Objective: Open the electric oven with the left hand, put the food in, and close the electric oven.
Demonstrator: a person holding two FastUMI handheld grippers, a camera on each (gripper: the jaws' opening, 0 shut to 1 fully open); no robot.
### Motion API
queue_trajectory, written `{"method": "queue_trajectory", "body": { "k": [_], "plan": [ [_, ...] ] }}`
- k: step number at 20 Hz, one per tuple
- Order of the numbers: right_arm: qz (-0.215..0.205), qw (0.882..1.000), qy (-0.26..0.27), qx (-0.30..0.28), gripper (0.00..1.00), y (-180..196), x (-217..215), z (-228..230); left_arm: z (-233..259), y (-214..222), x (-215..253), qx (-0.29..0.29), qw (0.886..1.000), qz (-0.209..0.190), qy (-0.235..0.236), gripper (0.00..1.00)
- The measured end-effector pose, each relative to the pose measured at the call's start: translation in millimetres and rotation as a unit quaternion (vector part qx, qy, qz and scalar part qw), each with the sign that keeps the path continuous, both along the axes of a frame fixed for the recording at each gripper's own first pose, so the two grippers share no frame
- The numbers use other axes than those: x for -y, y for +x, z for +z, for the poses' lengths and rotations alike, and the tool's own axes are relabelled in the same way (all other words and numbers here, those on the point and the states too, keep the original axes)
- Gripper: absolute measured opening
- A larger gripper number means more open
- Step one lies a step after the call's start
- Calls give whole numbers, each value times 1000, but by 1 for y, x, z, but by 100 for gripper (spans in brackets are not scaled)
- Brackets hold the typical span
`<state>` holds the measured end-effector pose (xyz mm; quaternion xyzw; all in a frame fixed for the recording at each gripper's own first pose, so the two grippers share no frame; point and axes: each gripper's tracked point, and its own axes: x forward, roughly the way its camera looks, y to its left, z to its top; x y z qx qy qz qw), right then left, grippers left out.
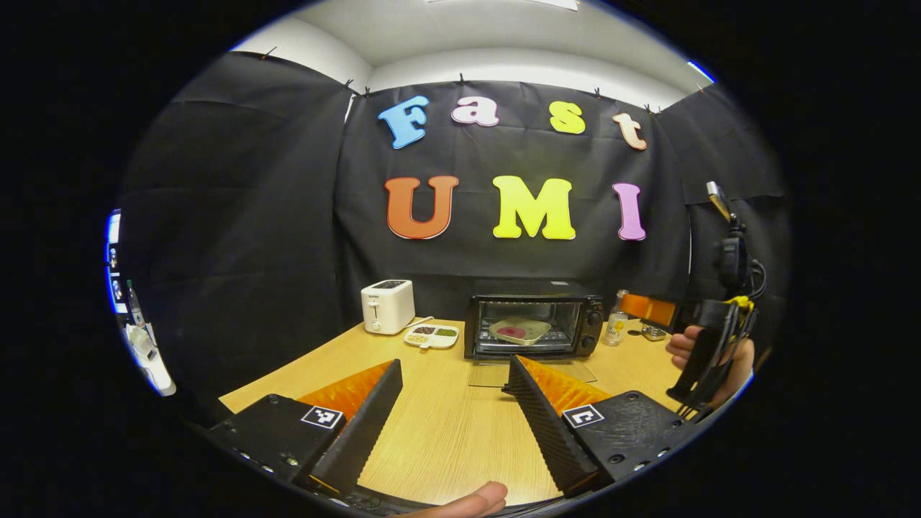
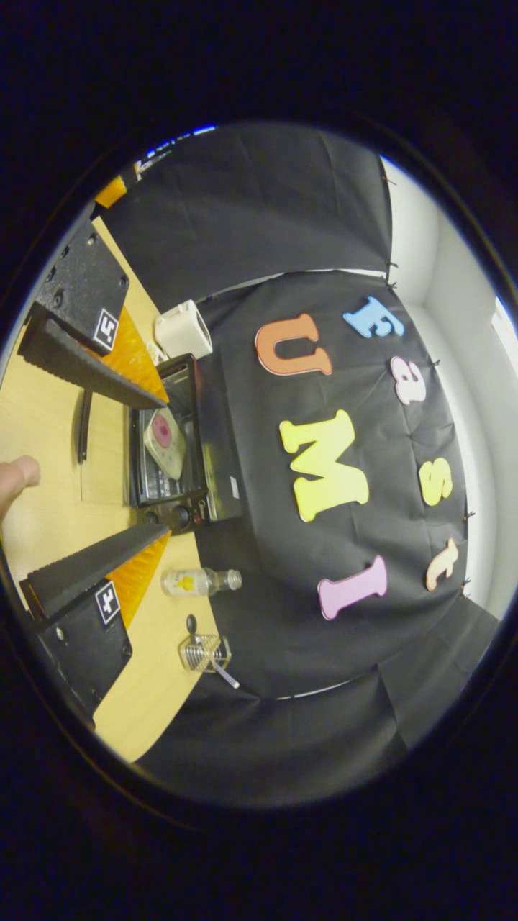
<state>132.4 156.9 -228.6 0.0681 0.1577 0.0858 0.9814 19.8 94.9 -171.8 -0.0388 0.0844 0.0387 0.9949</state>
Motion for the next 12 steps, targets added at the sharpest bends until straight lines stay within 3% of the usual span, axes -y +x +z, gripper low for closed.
{"method": "queue_trajectory", "body": {
  "k": [2,5,11,12],
  "plan": [
    [-6,1000,-9,16,96,-12,21,25,-4,9,7,-4,1000,-10,-12,95],
    [-11,998,-33,43,100,-32,51,56,-19,25,17,-22,999,-25,-32,95],
    [-40,992,-65,103,96,-68,101,113,-59,61,37,-56,996,-54,-42,95],
    [-42,990,-71,115,100,-72,107,122,-66,67,42,-62,995,-59,-43,95]
  ]
}}
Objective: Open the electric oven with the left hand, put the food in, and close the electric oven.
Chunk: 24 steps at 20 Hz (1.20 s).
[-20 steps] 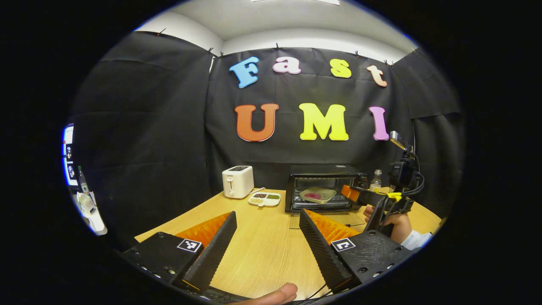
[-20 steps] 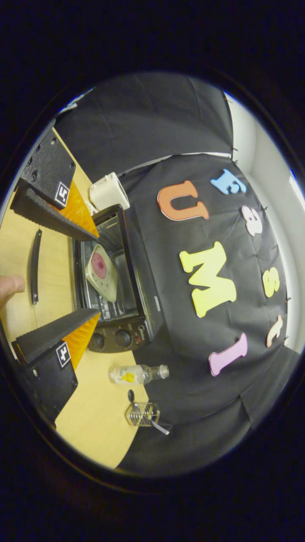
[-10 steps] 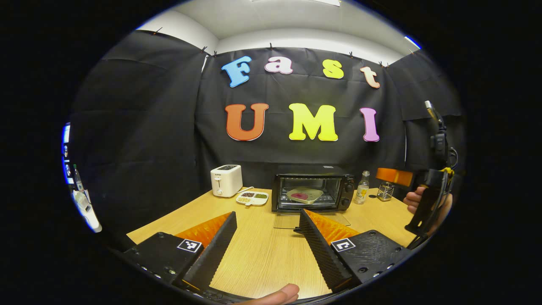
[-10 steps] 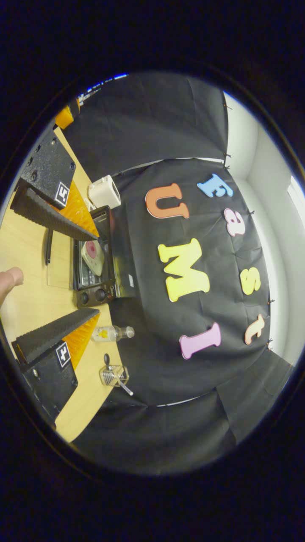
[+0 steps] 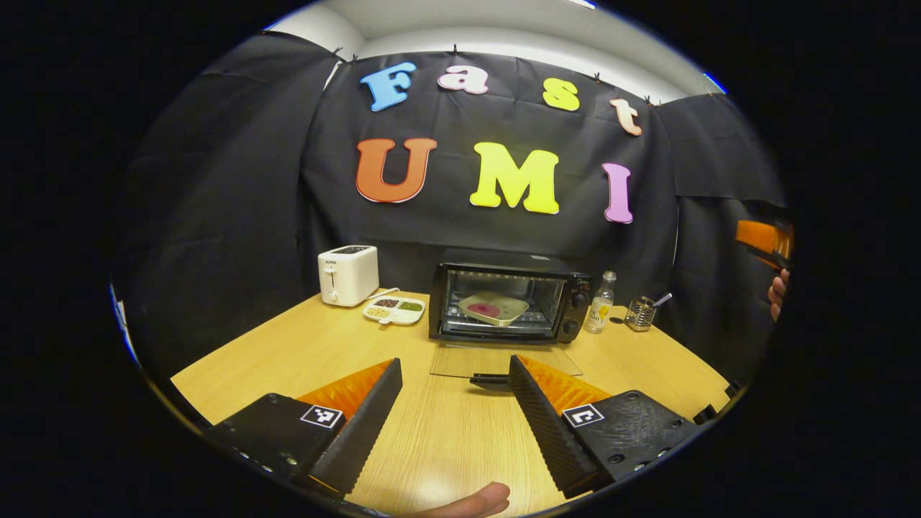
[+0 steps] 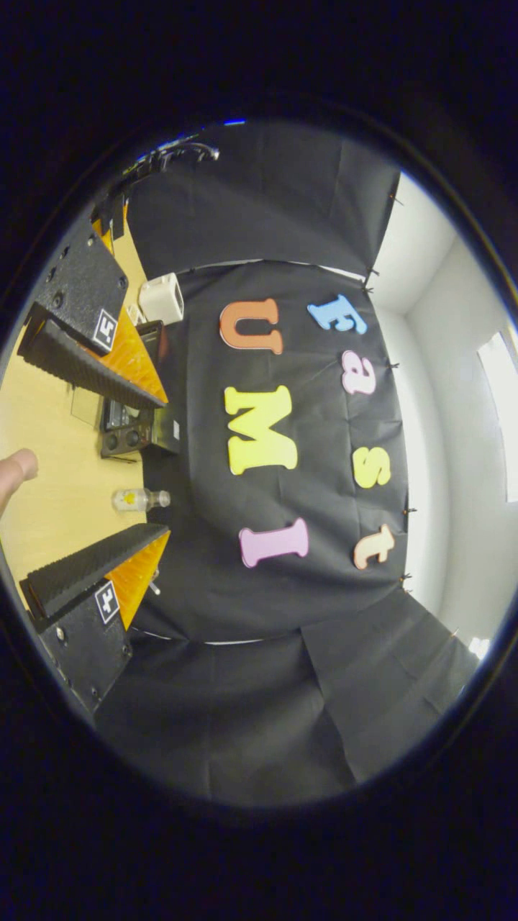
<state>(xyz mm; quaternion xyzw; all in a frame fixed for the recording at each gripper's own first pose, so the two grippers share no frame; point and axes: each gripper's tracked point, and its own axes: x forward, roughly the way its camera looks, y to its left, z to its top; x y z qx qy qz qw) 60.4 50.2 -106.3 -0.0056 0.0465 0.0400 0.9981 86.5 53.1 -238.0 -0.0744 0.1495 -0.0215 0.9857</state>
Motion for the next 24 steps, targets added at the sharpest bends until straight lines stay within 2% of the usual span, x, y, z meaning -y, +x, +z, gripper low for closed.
{"method": "queue_trajectory", "body": {
  "k": [4,5,7,8,9,10,16,23,24],
  "plan": [
    [0,1000,-2,19,100,-17,13,19,-32,25,29,-26,999,-32,-7,95],
    [-1,1000,-5,23,96,-20,17,22,-47,33,38,-37,999,-39,-10,95],
    [-4,999,-15,28,96,-26,24,25,-64,44,53,-55,997,-51,-13,95],
    [-5,999,-18,32,100,-27,26,27,-73,50,58,-63,996,-55,-9,95],
    [-5,999,-18,36,100,-29,28,28,-81,56,65,-72,996,-59,-2,95],
    [-4,999,-17,37,96,-31,29,28,-86,60,68,-79,995,-62,2,96],
    [-12,999,-15,43,96,-33,46,25,-110,78,117,-110,988,-106,19,96],
    [-24,999,0,36,96,-34,68,16,-140,90,136,-148,983,-111,20,95],
    [-25,999,1,33,100,-33,71,14,-143,91,136,-151,982,-109,18,96]
  ]
}}
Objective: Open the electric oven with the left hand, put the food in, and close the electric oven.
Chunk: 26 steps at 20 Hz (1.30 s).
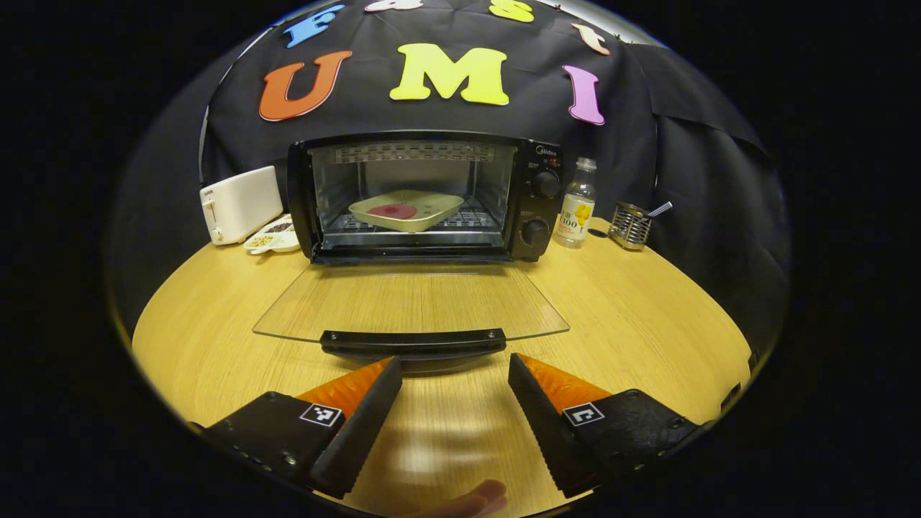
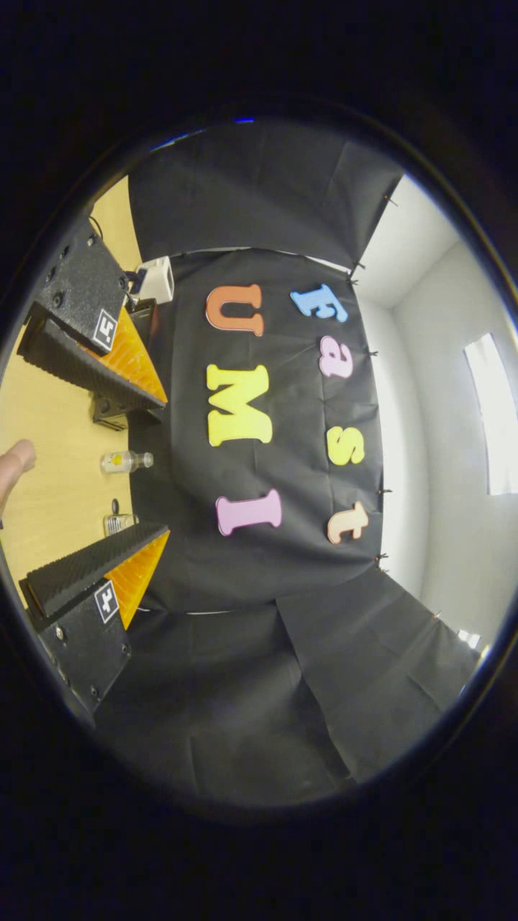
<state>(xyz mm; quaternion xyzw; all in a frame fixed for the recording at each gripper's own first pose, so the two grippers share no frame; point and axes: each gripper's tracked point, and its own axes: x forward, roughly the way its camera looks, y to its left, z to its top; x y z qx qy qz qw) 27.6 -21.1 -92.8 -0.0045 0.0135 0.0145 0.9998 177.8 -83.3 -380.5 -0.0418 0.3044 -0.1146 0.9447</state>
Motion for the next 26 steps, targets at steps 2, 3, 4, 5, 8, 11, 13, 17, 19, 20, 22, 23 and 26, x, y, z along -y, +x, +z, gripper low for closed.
{"method": "queue_trajectory", "body": {
  "k": [2,3,4,5,8,11,13,17,19,20,22,23,26],
  "plan": [
    [-2,1000,1,-6,96,0,4,-4,-2,2,-1,-3,1000,5,2,96],
    [-3,1000,1,-8,96,0,5,-4,-2,3,0,-4,1000,5,4,95],
    [-5,1000,1,-8,96,-1,7,-4,-1,4,-1,-5,1000,3,8,95],
    [-6,1000,3,-8,96,-2,8,-3,-2,3,0,-6,1000,5,10,95],
    [-8,1000,3,-7,100,-7,9,-1,-1,5,-1,-14,1000,12,8,95],
    [-14,1000,0,-1,100,-14,11,4,3,11,-5,-11,999,28,18,95],
    [-16,1000,0,-1,96,-19,10,4,3,10,-3,-20,999,30,18,94],
    [-19,1000,-2,-1,96,-26,10,5,4,10,-4,-18,999,33,17,94],
    [-19,1000,-2,-1,96,-27,11,5,7,11,-5,-14,999,37,14,94],
    [-19,1000,-3,-1,96,-27,10,5,9,12,-5,-13,999,39,13,94],
    [-21,1000,-2,-4,100,-27,11,3,11,12,-5,-11,999,37,15,94],
    [-22,1000,-1,-4,100,-27,12,3,13,12,-4,-7,999,35,20,94],
    [-31,999,7,-4,96,-26,17,1,16,11,-2,-5,999,32,30,94]
  ]
}}
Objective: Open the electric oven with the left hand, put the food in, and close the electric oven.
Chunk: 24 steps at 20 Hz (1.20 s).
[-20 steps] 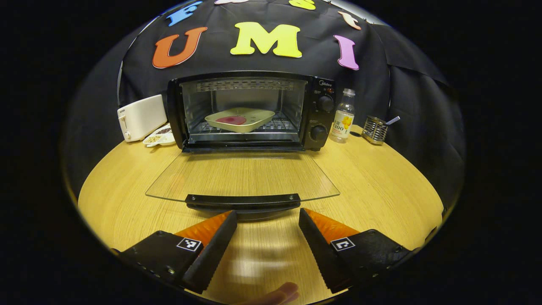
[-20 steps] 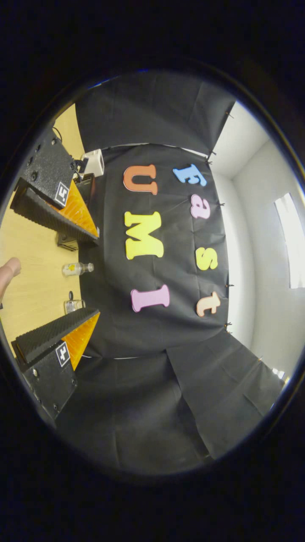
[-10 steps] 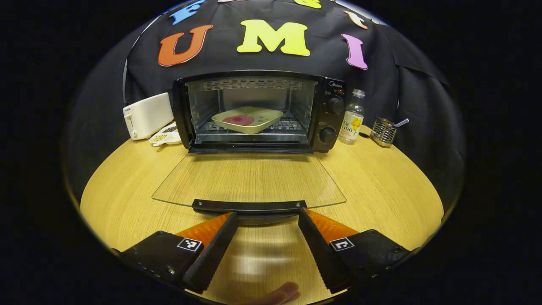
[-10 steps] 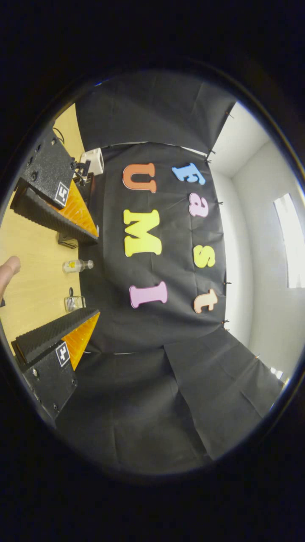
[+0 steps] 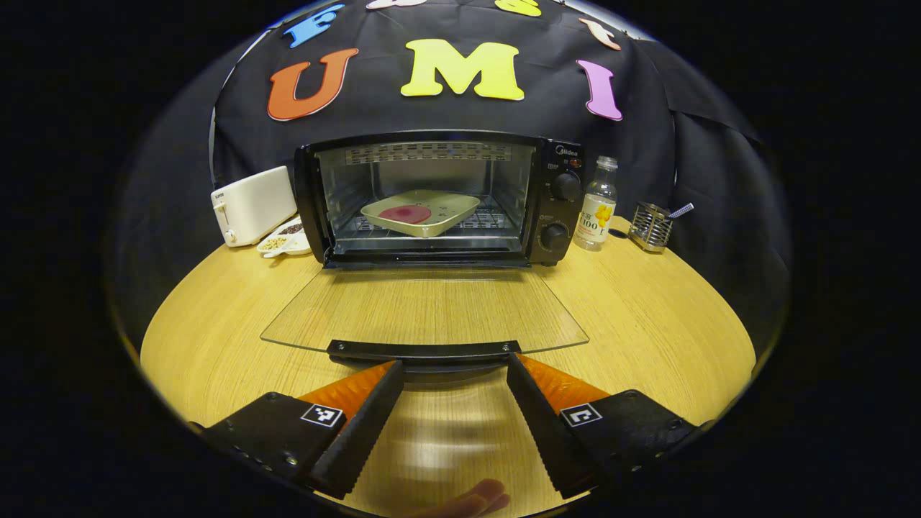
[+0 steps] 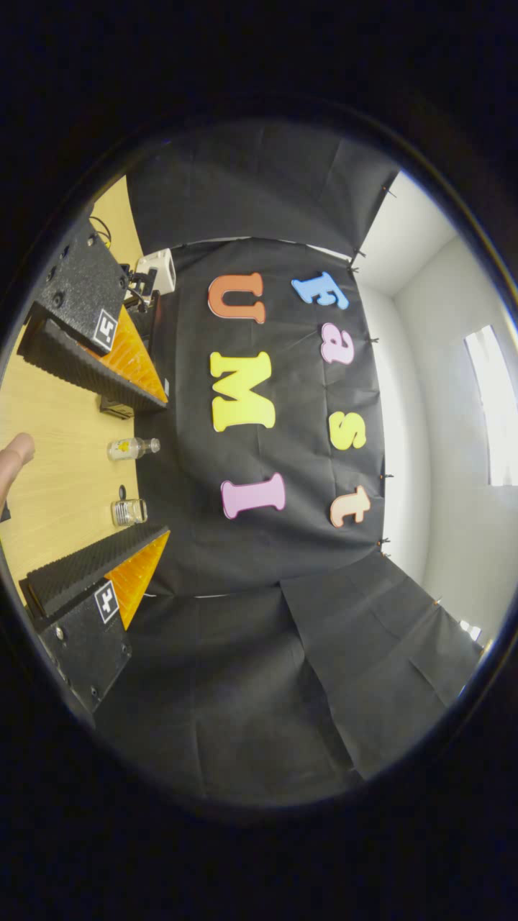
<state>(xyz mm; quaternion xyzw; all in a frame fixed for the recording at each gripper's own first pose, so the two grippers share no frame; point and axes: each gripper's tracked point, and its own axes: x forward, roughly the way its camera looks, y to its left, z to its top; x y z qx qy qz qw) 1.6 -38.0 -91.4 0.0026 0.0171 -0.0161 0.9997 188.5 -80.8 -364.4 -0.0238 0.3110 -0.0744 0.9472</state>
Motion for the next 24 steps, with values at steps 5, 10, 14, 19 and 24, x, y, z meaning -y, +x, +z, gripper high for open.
{"method": "queue_trajectory", "body": {
  "k": [5,10,14,19,24],
  "plan": [
    [-5,1000,5,1,100,2,3,-3,17,3,0,18,1000,3,21,94],
    [-5,1000,5,1,96,1,4,-3,37,12,-3,39,999,9,33,95],
    [-8,1000,0,4,96,0,7,-1,57,23,-8,58,998,16,30,95],
    [-15,1000,-7,5,96,0,12,0,80,39,-16,81,996,24,30,95],
    [-16,1000,-8,4,96,3,12,-2,101,58,-20,105,994,24,27,95]
  ]
}}
